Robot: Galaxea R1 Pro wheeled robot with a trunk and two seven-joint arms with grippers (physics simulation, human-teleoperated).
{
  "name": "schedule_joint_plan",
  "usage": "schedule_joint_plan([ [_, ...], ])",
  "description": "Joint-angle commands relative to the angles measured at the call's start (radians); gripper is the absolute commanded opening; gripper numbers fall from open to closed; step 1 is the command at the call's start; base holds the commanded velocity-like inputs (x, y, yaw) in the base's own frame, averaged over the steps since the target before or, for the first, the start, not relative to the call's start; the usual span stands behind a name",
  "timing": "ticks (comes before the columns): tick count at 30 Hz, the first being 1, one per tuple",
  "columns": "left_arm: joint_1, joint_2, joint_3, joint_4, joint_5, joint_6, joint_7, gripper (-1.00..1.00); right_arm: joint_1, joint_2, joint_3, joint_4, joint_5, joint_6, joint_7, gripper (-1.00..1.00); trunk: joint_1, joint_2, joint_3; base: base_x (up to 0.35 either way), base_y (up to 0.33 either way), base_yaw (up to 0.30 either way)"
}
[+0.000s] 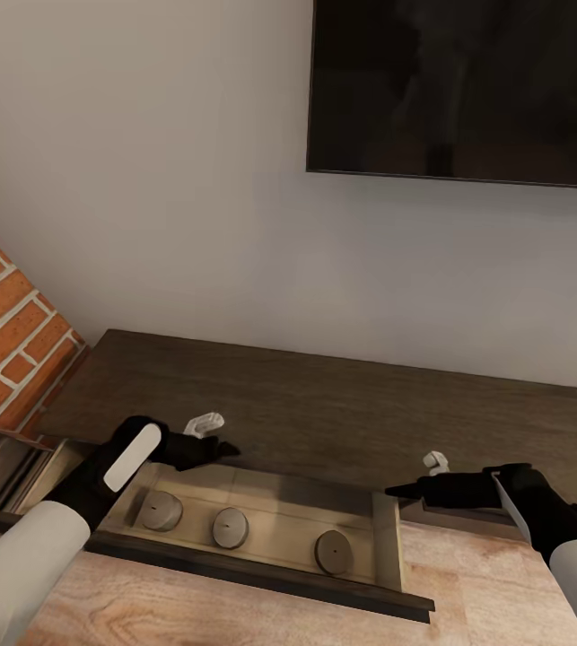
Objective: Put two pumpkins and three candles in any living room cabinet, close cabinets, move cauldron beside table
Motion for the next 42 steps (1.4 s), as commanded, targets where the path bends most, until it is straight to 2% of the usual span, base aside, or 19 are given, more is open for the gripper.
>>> schedule_joint_plan([
  [1, 0.001, 0.002, 0.000, -0.001, 0.001, 0.003, 0.000, 1.00, 0.000, 0.000, 0.000, 0.000, 0.000, 0.000, 0.001, 1.00, 0.000, 0.000, 0.000, 0.000, 0.000, 0.000],
  [10, 0.009, 0.003, -0.002, 0.004, -0.001, 0.014, 0.001, 1.00, 0.002, 0.002, 0.000, 0.005, 0.001, 0.000, -0.004, 1.00, 0.000, 0.000, 0.003, 0.000, 0.000, -0.034],
  [15, 0.009, 0.002, -0.032, 0.003, -0.001, 0.013, 0.001, 1.00, 0.002, 0.001, 0.000, 0.005, -0.001, 0.000, -0.002, 1.00, 0.000, 0.000, 0.010, 0.000, 0.000, -0.183],
  [23, 0.009, -0.002, -0.042, 0.005, -0.001, 0.012, 0.001, 1.00, 0.002, 0.001, 0.000, 0.006, -0.003, 0.000, -0.001, 1.00, 0.000, 0.000, 0.020, 0.000, 0.000, -0.202],
  [29, 0.009, -0.003, -0.073, 0.005, -0.002, 0.011, 0.001, 1.00, 0.002, 0.003, 0.000, 0.006, -0.004, -0.001, -0.002, 1.00, 0.000, 0.000, 0.028, 0.000, 0.000, -0.205],
  [42, 0.009, -0.004, -0.078, 0.007, -0.001, 0.011, 0.001, 1.00, 0.002, 0.003, 0.000, 0.007, -0.003, 0.000, -0.004, 1.00, 0.000, 0.000, 0.044, 0.000, 0.000, -0.202],
])
